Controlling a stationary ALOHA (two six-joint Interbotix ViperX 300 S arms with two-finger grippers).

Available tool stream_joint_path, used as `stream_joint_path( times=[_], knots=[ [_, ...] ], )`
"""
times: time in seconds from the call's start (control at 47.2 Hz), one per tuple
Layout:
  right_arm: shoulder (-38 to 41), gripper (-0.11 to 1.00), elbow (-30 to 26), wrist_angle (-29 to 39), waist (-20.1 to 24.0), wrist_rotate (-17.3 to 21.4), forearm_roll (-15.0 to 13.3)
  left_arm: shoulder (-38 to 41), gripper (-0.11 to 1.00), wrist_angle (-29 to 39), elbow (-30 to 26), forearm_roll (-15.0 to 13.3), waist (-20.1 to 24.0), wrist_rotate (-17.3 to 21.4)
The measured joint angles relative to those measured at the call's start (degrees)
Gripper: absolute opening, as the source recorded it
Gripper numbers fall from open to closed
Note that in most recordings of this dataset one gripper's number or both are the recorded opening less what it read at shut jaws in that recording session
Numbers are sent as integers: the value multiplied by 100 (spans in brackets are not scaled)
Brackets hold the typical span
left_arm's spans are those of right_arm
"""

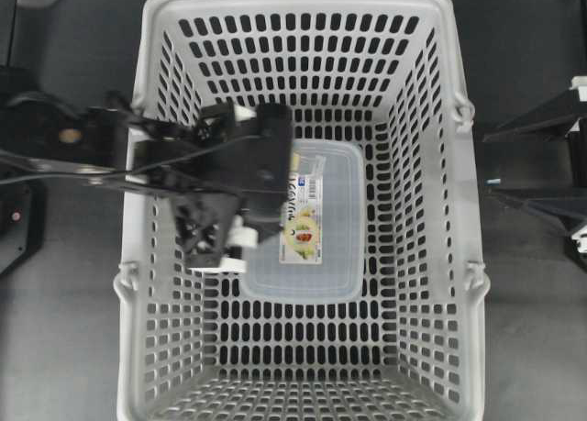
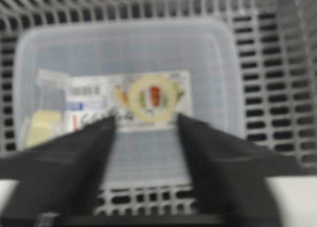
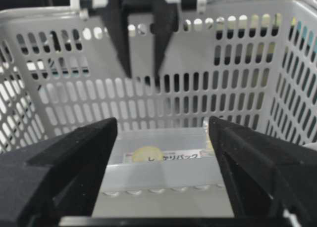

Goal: Pick up the cellophane tape from the shopping basket with the left arm.

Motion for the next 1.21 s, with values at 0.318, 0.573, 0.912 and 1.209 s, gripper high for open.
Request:
stream_joint_path(
  times=[0.318, 0.573, 0.912, 1.209],
  knots=[
    [-35, 72, 0, -9, 0, -9, 0, 1187, 88, 237, -642, 0, -44, -18],
    [-35, 72, 0, -9, 9, -9, 0, 1617, 88, 237, -650, 0, -123, -18],
    [-44, 72, 0, -9, 9, -18, 9, 1767, 87, 237, -527, 0, -62, 0],
    [-44, 71, -9, 0, 9, -18, 0, 1758, 52, 246, -536, 0, -105, 44]
  ],
)
